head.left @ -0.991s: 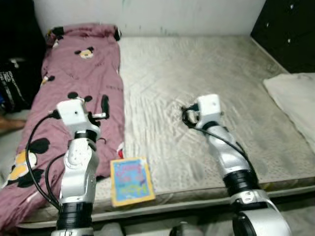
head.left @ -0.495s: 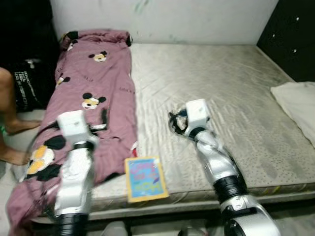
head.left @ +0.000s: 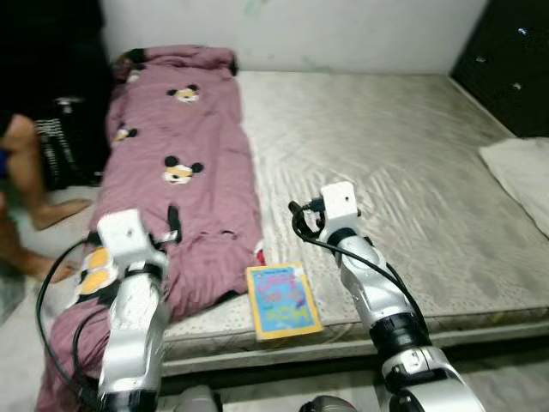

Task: Clean up the room

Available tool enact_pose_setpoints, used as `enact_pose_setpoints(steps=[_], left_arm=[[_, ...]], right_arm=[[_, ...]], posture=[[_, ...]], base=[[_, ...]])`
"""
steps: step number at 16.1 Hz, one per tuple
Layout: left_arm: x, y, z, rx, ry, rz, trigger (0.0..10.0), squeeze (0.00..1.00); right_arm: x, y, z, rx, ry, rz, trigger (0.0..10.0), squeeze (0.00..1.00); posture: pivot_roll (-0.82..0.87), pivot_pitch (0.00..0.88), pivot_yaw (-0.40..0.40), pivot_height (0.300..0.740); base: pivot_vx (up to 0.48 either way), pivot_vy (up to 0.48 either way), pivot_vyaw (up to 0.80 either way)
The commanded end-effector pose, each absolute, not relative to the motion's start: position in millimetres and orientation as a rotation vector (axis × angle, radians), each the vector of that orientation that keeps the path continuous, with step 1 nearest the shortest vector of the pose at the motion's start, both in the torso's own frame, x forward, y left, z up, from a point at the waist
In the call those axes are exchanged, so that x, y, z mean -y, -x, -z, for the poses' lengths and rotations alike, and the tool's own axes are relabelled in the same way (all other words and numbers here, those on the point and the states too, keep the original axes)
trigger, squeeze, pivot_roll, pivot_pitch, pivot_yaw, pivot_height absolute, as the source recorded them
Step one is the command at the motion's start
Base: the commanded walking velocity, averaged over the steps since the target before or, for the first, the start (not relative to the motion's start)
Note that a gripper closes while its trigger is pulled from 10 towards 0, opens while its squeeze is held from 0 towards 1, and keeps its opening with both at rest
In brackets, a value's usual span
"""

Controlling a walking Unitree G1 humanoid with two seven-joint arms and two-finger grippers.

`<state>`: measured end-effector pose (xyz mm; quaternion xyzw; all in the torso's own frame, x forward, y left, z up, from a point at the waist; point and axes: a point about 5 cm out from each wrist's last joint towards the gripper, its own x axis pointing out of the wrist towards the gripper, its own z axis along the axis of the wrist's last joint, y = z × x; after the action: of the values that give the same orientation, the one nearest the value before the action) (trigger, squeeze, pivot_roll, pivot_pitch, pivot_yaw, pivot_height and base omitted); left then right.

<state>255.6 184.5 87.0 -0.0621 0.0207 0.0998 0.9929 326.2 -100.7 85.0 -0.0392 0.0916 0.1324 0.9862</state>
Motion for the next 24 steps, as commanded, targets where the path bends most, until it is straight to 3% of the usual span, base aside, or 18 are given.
enact_pose_setpoints(steps=[1, 3, 5, 8, 13, 16, 21, 24], left_arm=[[-186.1, -255.0, -90.7, -0.020, 0.110, -0.189, 10.0, 0.00], [-192.8, -251.5, -89.5, -0.020, 0.067, -0.239, 10.0, 0.00], [-193.3, -251.0, -92.2, -0.067, -0.125, -0.335, 10.0, 0.00], [-193.9, -244.4, -92.8, 0.008, 0.054, -0.200, 10.0, 0.00], [-188.7, -237.9, -93.0, -0.017, -0.018, -0.230, 10.0, 0.00], [-188.1, -233.8, -90.6, -0.033, 0.052, -0.204, 10.0, 0.00], [-191.4, -233.6, -93.7, -0.009, 0.050, -0.220, 10.0, 0.00], [-191.8, -233.2, -92.4, -0.026, 0.053, -0.222, 10.0, 0.00]], right_arm=[[108.6, -325.2, -89.4, -0.164, 0.071, -0.244, 10.0, 0.00], [113.1, -319.9, -84.9, -0.180, 0.072, -0.243, 10.0, 0.00], [118.8, -318.0, -78.8, -0.217, 0.047, -0.217, 10.0, 0.00], [118.2, -317.4, -82.5, -0.196, 0.054, -0.210, 10.0, 0.00], [133.2, -311.5, -94.5, -0.124, 0.049, -0.154, 10.0, 0.00], [143.3, -307.7, -91.3, -0.153, 0.043, -0.103, 10.0, 0.00], [146.1, -305.5, -94.5, -0.136, 0.037, -0.096, 10.0, 0.00], [143.2, -304.0, -96.7, -0.126, 0.035, -0.115, 10.0, 0.00]], posture=[[0.02, 0.000, -0.048, 0.738], [0.02, 0.000, -0.058, 0.738], [0.02, 0.000, -0.064, 0.738], [0.02, 0.000, -0.055, 0.738], [0.02, 0.000, -0.062, 0.738], [0.02, 0.000, -0.062, 0.738], [0.02, 0.000, -0.063, 0.738], [0.01, 0.000, -0.063, 0.738]], base=[[0.000, 0.000, 0.00], [0.000, 0.000, 0.00], [0.000, 0.000, -0.80], [0.000, 0.000, -0.80], [0.000, 0.000, -0.32], [0.000, 0.000, -0.27], [0.000, 0.000, -0.77], [0.000, 0.000, 0.00]])
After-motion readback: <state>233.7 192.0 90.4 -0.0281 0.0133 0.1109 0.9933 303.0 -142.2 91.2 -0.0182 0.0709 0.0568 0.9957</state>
